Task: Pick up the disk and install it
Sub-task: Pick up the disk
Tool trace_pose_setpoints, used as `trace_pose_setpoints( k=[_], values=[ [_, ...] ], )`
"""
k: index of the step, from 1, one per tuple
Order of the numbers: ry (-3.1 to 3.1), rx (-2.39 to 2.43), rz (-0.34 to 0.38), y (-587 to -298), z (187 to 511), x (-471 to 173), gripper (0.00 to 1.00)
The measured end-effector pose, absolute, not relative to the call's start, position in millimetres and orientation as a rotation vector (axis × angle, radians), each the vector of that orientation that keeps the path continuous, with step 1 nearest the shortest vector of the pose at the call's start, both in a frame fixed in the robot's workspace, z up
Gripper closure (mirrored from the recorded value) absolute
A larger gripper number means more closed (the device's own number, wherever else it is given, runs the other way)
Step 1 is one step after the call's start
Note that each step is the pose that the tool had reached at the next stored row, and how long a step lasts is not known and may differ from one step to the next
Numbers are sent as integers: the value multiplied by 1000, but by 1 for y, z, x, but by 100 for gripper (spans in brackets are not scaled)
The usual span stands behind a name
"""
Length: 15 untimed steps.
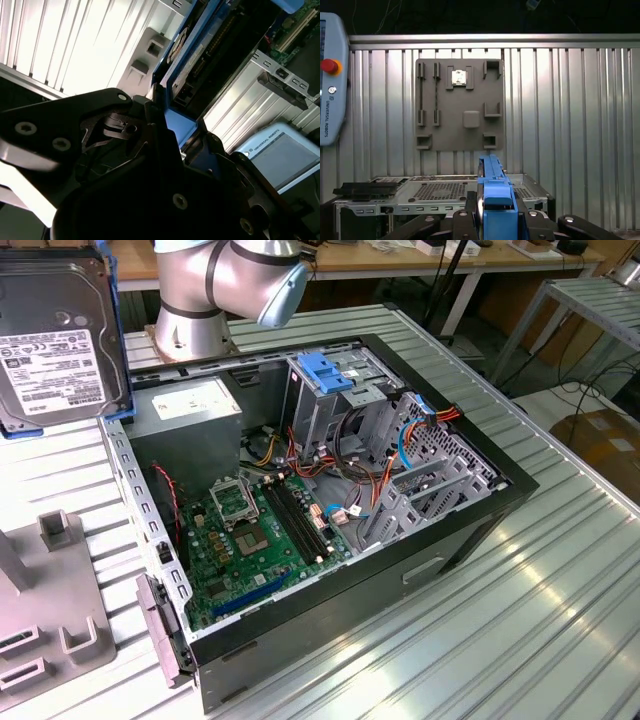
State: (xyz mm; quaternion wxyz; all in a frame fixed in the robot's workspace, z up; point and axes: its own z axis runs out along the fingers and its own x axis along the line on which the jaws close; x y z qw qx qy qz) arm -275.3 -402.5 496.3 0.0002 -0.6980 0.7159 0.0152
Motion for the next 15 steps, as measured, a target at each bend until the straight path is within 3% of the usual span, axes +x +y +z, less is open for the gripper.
trace_pose_setpoints(
  k=[15],
  values=[
    [2246, -2190, 25, -407, 484, -221, 63]
  ],
)
